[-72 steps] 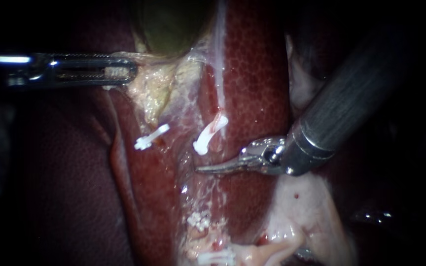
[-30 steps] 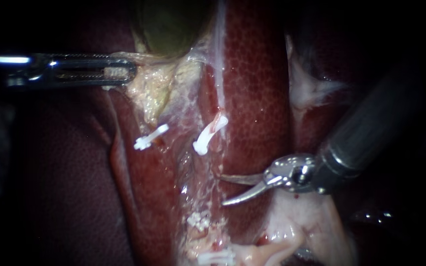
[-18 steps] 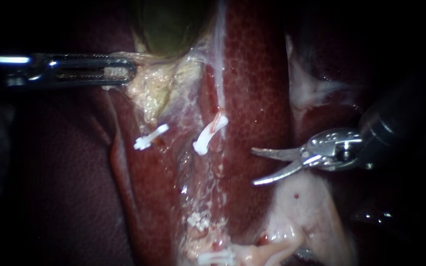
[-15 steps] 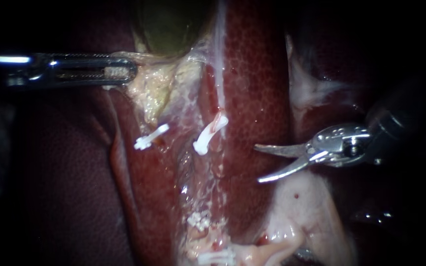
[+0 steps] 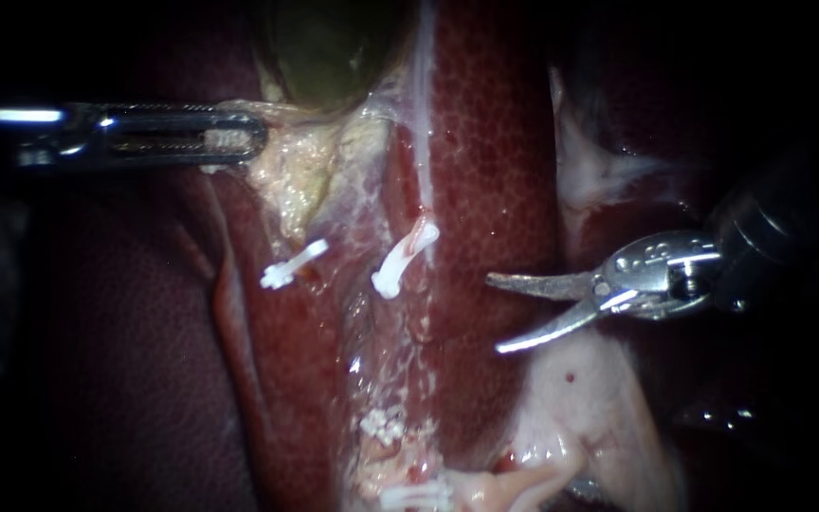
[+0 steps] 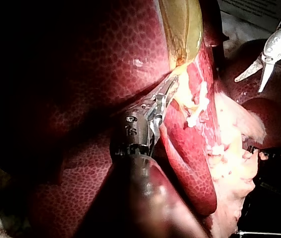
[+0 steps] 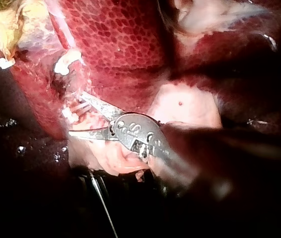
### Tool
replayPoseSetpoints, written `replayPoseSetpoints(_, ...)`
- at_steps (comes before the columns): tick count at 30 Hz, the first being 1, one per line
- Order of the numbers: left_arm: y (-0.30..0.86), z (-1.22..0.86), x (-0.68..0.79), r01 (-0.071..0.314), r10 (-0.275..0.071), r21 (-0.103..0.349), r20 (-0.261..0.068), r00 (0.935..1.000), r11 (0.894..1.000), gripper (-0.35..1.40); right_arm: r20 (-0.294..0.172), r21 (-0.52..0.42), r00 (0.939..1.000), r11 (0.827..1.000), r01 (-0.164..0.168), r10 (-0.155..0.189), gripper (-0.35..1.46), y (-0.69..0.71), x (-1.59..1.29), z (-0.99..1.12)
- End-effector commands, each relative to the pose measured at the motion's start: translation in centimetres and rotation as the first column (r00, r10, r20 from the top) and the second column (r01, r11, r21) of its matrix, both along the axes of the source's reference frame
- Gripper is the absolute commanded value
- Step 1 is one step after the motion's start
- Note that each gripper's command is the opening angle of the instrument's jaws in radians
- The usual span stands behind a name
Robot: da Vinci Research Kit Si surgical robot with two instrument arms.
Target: Go back from the cut right tube
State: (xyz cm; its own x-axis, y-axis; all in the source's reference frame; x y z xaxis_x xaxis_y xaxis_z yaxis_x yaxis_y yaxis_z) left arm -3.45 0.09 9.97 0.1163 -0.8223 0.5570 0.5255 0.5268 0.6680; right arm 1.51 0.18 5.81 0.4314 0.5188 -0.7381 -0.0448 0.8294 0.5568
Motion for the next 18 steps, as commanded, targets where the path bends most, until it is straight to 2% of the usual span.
replayPoseSetpoints(1, -0.02, 0.02, -0.02, -0.003, 0.003, -0.002, 0.001, 1.0, 1.0, -0.32, 0.0, 0.0, 1.0, 1.0, 0.0, 0.0, 1.45, 0.0, 0.0, 0.0)
replayPoseSetpoints(4, -0.11, 0.12, -0.12, -0.015, 0.015, -0.004, 0.007, 0.9999, 1.0, -0.32, 0.0, 0.0, 1.0, 1.0, 0.0, 0.0, 1.43, 0.0, 0.0, 0.0)
replayPoseSetpoints(8, -0.26, 0.29, -0.31, -0.047, 0.047, -0.005, -0.002, 0.9989, 0.999, -0.32, 0.0, 0.0, 1.0, 1.0, 0.0, 0.0, 1.43, 0.0, 0.0, 0.01)
replayPoseSetpoints(12, -0.42, 0.47, -0.49, -0.069, 0.069, 0.02, -0.006, 0.9976, 0.997, -0.32, 0.0, 0.0, 1.0, 1.0, 0.0, 0.0, 1.43, 0.0, 0.0, 0.01)
replayPoseSetpoints(18, -0.54, 0.62, -0.61, -0.083, 0.083, 0.044, -0.014, 0.9964, 0.996, -0.32, 0.0, 0.0, 1.0, 1.0, 0.0, 0.0, 1.43, 0.0, 0.0, 0.01)
